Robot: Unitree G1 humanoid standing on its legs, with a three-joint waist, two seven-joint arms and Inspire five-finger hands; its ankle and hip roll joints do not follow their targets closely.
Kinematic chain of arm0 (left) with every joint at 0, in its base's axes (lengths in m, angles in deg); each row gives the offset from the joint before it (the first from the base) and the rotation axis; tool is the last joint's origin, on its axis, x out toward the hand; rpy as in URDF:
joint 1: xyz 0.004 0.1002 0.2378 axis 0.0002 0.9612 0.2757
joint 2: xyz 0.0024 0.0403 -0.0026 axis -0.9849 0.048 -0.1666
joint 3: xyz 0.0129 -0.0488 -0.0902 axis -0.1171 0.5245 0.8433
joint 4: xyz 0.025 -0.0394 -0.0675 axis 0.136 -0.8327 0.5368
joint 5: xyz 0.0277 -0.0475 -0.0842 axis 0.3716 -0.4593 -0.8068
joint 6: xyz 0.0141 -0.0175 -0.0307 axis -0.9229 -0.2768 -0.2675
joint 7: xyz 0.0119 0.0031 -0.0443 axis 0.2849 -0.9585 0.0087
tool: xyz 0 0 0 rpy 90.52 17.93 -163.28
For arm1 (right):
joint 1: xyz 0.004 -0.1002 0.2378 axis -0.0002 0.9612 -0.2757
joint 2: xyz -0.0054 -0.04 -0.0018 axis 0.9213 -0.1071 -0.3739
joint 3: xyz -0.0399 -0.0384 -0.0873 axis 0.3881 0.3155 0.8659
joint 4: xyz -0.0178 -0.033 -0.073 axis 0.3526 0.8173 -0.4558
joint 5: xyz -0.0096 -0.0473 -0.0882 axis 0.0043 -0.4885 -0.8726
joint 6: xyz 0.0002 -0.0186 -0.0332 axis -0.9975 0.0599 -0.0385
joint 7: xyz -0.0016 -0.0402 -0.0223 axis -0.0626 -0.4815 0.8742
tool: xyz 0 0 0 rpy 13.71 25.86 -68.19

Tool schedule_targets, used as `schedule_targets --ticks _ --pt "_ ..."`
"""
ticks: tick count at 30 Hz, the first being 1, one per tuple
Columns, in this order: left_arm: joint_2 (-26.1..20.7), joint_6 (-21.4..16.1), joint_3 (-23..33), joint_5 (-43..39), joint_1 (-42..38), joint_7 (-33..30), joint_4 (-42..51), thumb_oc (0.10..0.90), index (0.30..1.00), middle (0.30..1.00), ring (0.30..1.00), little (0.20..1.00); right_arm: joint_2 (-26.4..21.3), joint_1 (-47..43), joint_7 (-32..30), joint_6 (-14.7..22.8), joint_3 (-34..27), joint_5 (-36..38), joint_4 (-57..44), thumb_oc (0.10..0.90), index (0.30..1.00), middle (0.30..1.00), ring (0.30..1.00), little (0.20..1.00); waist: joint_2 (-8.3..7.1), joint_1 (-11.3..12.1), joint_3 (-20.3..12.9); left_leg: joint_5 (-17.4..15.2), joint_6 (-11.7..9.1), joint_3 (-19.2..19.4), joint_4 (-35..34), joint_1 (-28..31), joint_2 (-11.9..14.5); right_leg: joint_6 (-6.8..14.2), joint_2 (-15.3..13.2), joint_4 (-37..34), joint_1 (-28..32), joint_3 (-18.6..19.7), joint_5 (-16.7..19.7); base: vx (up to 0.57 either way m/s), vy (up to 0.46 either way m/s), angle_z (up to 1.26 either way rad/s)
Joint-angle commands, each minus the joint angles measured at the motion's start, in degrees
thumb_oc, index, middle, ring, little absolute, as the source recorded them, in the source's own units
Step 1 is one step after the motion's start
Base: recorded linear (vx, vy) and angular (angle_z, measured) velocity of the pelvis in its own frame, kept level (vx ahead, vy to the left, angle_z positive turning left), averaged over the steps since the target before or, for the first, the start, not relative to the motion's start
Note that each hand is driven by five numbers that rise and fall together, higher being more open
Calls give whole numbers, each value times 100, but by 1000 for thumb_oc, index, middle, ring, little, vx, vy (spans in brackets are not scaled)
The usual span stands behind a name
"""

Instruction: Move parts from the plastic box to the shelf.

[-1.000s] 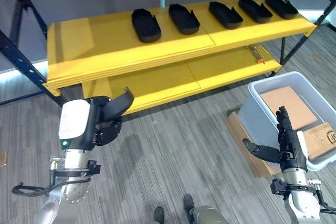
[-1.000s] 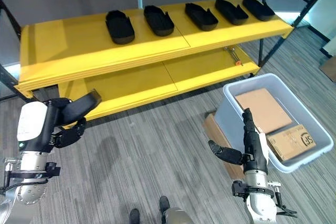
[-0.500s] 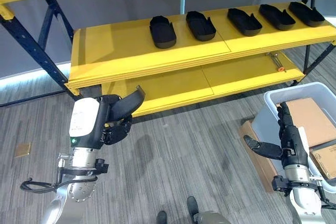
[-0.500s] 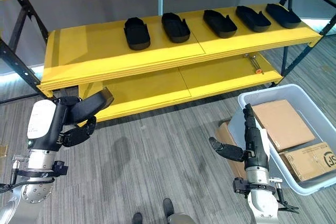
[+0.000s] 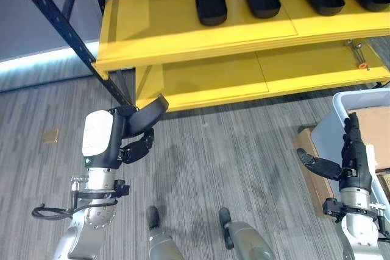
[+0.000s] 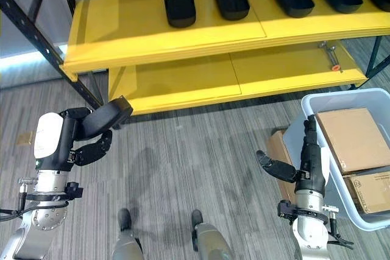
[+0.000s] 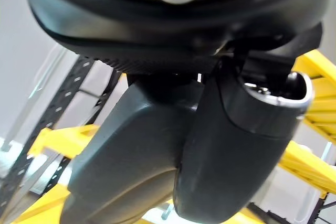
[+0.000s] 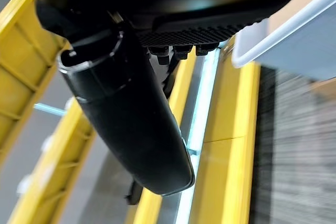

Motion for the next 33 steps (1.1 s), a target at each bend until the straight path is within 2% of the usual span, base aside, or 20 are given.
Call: schedule_targets --ticks 1,5,10,12,17,22,24,26,27,28,29,30,31,32,33 --pt "-319 -312 530 -232 -160 -775 723 400 300 300 300 300 -368 23 -179 721 -101 -182 -690 900 1000 1000 1000 1000 187 -46 -734 1058 -221 -132 -582 350 -86 472 -184 48 755 26 -943 107 135 -53" --pt "-397 -340 490 -309 -217 -772 740 400 300 300 300 300 -283 57 -127 696 -49 -124 -713 900 1000 1000 1000 1000 117 -47 -802 971 -210 -104 -363 295 -217 571 -423 -297 1068 44 -827 128 173 -13" --pt "-454 -356 482 -386 -244 -780 756 400 300 300 300 300 -224 46 -67 614 20 -150 -759 900 1000 1000 1000 1000 -23 -17 -945 669 -127 -118 24 151 -500 771 -826 -997 1436 81 -545 109 163 14" --pt "-469 -335 490 -381 -262 -775 768 400 300 300 300 300 -229 -10 -6 552 87 -201 -757 900 1000 1000 1000 1000 -135 10 -1036 505 -49 -106 184 64 -655 888 -1035 -1283 1520 111 -364 122 189 18" --pt "-479 -317 531 -351 -272 -764 786 400 300 300 300 300 -238 -114 64 494 153 -239 -742 900 1000 1000 1000 1000 -230 54 -1096 375 18 -66 283 12 -757 990 -1182 -1473 1534 153 -216 61 93 -1" --pt "-555 -294 549 -376 -391 -778 749 400 300 300 300 300 -337 -508 111 402 332 -374 -760 900 1000 1000 1000 1000 -380 195 -1175 -19 253 -126 670 -177 -1063 1215 -1558 -1477 1495 178 6 94 158 -8" --pt "-614 -293 506 -380 -462 -753 759 400 300 300 300 300 -328 -637 100 402 389 -392 -787 900 1000 1000 1000 1000 -422 214 -1170 -229 398 -131 936 -249 -1229 1275 -1716 -1298 1428 230 255 91 212 -1" --pt "-684 -291 426 -352 -550 -737 749 400 300 300 300 300 -281 -672 104 411 442 -395 -784 900 1000 1000 1000 1000 -405 218 -1159 -403 590 -153 1049 -259 -1447 1272 -1853 -885 1244 342 674 108 278 2" --pt "-716 -282 362 -363 -611 -692 740 400 300 300 300 300 -259 -663 141 398 466 -378 -782 900 1000 1000 1000 1000 -363 190 -1152 -474 672 -208 1013 -177 -1571 1137 -1845 -514 1109 393 933 164 431 4" --pt "-784 -276 296 -354 -731 -667 741 400 300 300 300 300 -240 -709 151 369 551 -420 -787 900 1000 1000 1000 1000 -228 89 -1034 -460 808 -244 815 65 -1732 962 -1748 318 644 478 1452 102 326 13" --pt "-782 -276 300 -353 -744 -669 735 400 300 300 300 300 -241 -723 148 368 552 -424 -785 900 1000 1000 1000 1000 -223 95 -1028 -409 813 -235 786 54 -1727 962 -1740 331 607 496 1482 36 346 29" --pt "-829 -268 294 -342 -807 -667 728 400 300 300 300 300 -239 -794 125 367 615 -446 -783 900 1000 1000 1000 1000 -141 78 -927 -391 871 -233 668 164 -1768 886 -1667 665 370 411 1511 72 289 58" --pt "-850 -237 308 -276 -837 -672 708 400 300 300 300 300 -151 -813 119 389 693 -417 -757 900 1000 1000 1000 1000 -58 114 -873 -480 933 -157 493 389 -1851 862 -1736 897 130 51 1428 100 289 50" --pt "-850 -234 309 -271 -833 -672 711 400 300 300 300 300 -149 -812 117 392 696 -419 -754 900 1000 1000 1000 1000 -66 100 -865 -474 939 -167 462 420 -1864 866 -1750 899 153 37 1416 279 228 0" --pt "-832 -248 342 -236 -816 -650 746 400 300 300 300 300 -129 -809 143 393 701 -414 -760 900 1000 1000 1000 1000 -22 -17 -816 -560 915 -239 343 679 -1908 883 -1517 552 -188 68 1146 176 57 -25"
